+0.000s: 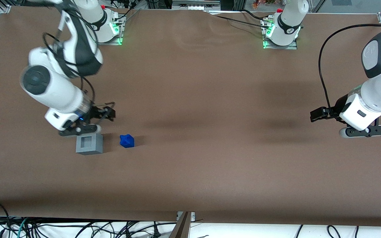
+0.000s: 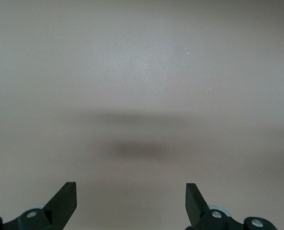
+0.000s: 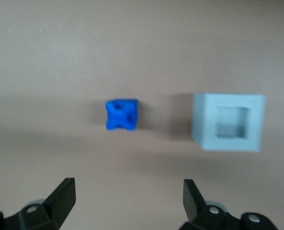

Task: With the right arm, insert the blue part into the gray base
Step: 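Move the open right gripper down over the blue block, then close the right gripper on the blue block and lift it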

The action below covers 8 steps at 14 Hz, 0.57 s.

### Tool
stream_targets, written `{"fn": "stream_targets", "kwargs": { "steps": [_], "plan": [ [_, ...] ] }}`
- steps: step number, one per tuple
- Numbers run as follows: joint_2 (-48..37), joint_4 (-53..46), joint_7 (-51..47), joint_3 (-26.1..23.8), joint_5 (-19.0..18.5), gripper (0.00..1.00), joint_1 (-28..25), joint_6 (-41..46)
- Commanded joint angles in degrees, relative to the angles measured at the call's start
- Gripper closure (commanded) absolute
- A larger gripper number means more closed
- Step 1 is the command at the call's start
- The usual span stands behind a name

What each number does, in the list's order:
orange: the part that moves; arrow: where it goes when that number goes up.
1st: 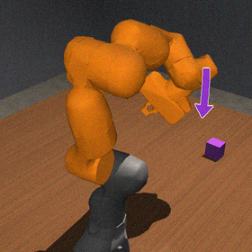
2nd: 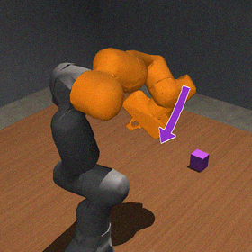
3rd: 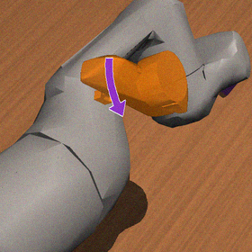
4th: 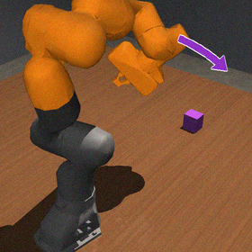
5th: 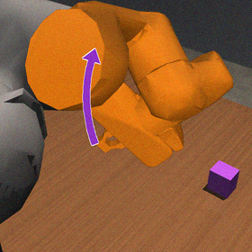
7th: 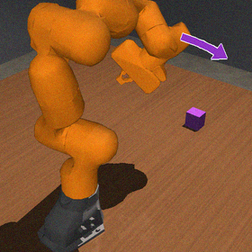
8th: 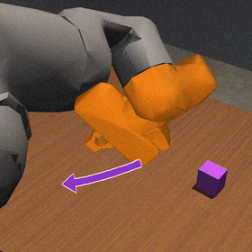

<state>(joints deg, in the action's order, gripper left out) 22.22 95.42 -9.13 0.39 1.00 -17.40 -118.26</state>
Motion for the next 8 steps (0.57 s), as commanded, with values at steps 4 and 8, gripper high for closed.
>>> {"fn": "stream_targets", "kwargs": {
  "steps": [4,8],
  "plan": [
    [9.49,-0.85,-1.16,0.22,0.58,0.01,-0.53,-11.71],
    [12.05,-0.85,-1.24,0.22,1.28,0.01,-0.62,-16.20]
  ]
}}
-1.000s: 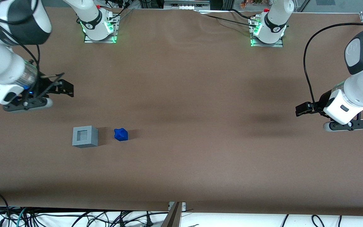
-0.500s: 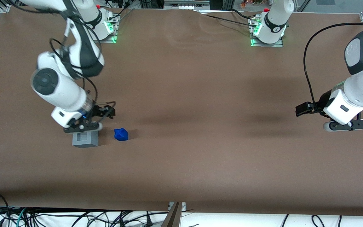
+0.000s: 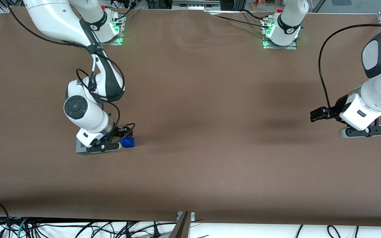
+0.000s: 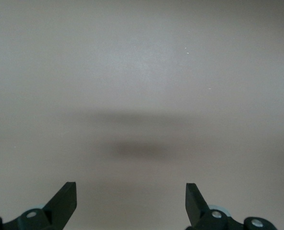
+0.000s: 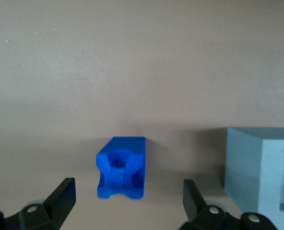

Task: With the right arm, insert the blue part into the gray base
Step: 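Close the right gripper on the blue block and lift it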

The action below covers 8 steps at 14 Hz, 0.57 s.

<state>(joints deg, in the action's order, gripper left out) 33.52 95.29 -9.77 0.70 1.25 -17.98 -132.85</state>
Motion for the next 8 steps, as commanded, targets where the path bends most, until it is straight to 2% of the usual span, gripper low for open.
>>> {"fn": "stream_targets", "kwargs": {
  "steps": [1,6,7,8],
  "plan": [
    [1.63,-0.72,-0.61,-0.08,1.90,0.01,-0.04,-2.66],
    [3.65,1.56,-0.52,-0.08,2.26,0.02,-1.09,-8.11],
    [3.83,2.35,-0.52,-0.08,2.26,0.07,-1.09,-9.17],
    [3.83,2.62,-0.52,-0.08,2.26,0.17,-1.09,-9.44]
  ]
}}
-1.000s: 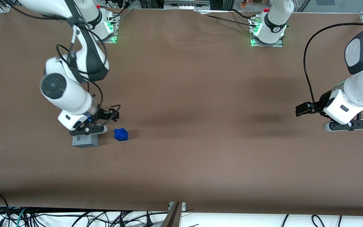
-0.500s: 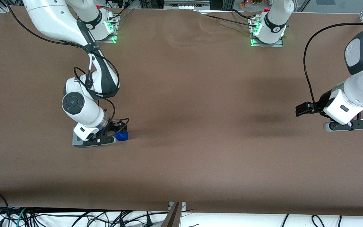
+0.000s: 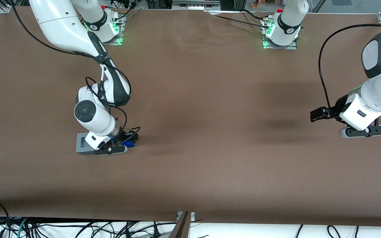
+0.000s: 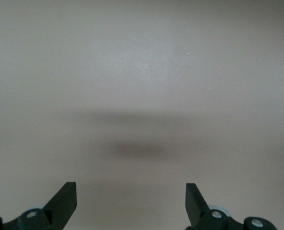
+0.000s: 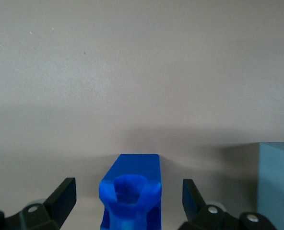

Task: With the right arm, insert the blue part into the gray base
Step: 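Close the right gripper on the blue block and lift it, then carry the blue block over the gray base's square hole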

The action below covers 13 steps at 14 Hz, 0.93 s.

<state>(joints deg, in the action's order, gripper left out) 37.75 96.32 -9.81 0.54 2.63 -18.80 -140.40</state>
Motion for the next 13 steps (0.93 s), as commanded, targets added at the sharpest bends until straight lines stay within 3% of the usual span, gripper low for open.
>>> {"fn": "stream_targets", "kwargs": {
  "steps": [1,3,5,10,13],
  "plan": [
    [-0.40,1.59,-0.47,0.07,0.89,0.30,-0.27,-1.72],
    [-1.10,1.50,0.22,0.07,0.89,0.56,-0.18,-1.28],
    [-2.15,1.07,0.58,0.25,0.89,0.73,-0.01,1.69],
    [-5.92,-5.52,6.36,0.86,0.80,0.76,3.67,16.80],
    [-8.56,-5.79,11.54,2.52,0.71,0.76,7.28,20.42]
  ]
}}
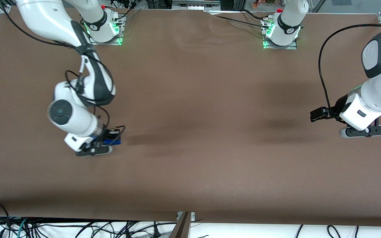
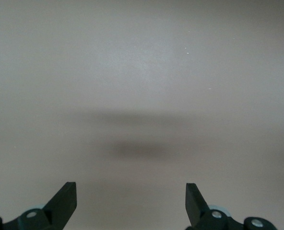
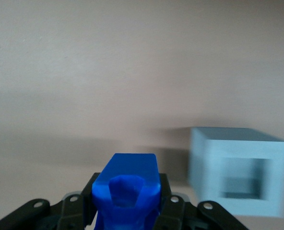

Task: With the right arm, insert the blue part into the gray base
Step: 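Carry the blue block over the gray base's square hole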

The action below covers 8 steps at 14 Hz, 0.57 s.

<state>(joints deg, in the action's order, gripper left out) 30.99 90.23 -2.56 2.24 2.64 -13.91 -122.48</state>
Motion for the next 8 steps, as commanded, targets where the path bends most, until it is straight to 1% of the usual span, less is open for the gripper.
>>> {"fn": "stream_targets", "kwargs": {
  "steps": [1,2,5,8],
  "plan": [
    [-1.81,0.47,6.84,2.22,0.88,0.76,3.00,2.95],
    [-1.81,0.48,8.35,3.19,0.96,0.76,4.05,2.69],
    [-1.72,0.56,10.38,3.29,0.97,0.76,6.25,2.86],
    [-1.28,0.74,10.30,3.29,0.97,0.76,6.35,2.42]
  ]
}}
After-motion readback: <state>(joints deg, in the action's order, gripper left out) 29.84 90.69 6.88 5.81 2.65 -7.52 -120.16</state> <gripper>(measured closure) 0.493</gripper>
